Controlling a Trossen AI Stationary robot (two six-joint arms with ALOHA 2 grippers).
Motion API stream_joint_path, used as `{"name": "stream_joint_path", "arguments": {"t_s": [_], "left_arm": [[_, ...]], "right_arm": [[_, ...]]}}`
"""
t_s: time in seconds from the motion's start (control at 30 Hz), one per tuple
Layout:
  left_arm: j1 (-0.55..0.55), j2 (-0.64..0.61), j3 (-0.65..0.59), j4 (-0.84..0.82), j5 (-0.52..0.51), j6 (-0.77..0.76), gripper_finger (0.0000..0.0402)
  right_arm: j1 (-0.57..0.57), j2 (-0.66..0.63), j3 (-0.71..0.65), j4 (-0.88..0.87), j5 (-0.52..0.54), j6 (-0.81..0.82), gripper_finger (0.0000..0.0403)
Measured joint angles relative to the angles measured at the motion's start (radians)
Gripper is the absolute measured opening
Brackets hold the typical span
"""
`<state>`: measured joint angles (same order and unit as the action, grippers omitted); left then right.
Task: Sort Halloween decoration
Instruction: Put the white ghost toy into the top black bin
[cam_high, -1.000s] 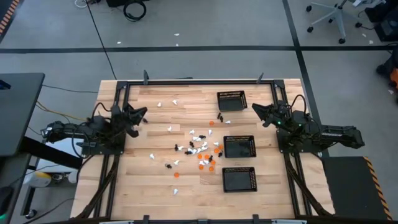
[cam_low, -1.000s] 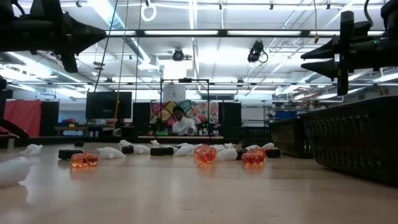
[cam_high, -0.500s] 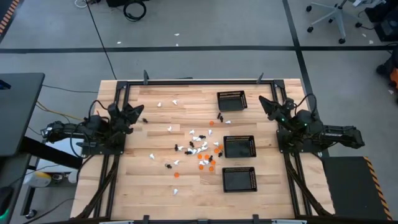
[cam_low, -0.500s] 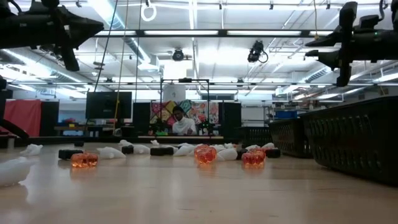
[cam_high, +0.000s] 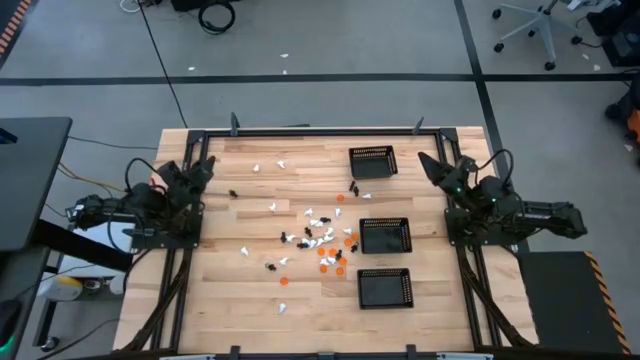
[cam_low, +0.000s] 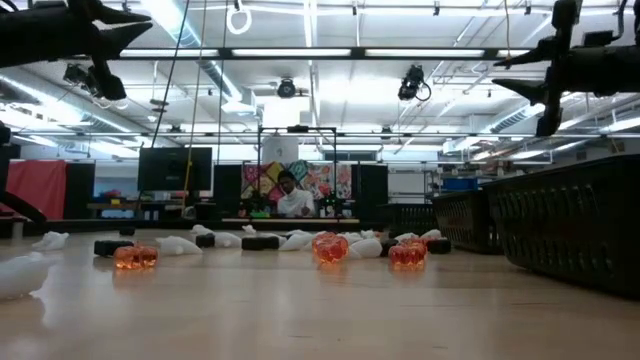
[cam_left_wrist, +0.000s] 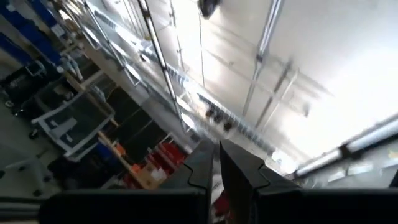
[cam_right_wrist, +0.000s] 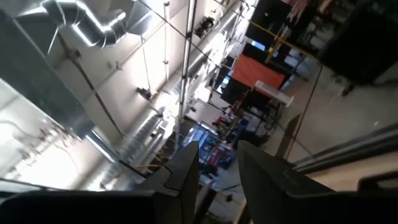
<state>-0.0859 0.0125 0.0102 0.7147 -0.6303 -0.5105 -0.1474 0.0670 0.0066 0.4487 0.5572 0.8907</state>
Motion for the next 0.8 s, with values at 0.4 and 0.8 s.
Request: {"name": "stream_joint_path", "arguments": {"t_s": [0.4,0.8], "left_arm": [[0.041,0.06,0.291,-0.643,0.038,-0.147,0.0041],[0.124,0.273,0.422,-0.799,0.173,-0.315,0.0041]], "right_arm": [[0.002,0.357,0.19,0.104,-0.08,0.019,0.0117],[-0.021,0.957,0.656,-0.108,-0.211,-0.112,0.0117]]}}
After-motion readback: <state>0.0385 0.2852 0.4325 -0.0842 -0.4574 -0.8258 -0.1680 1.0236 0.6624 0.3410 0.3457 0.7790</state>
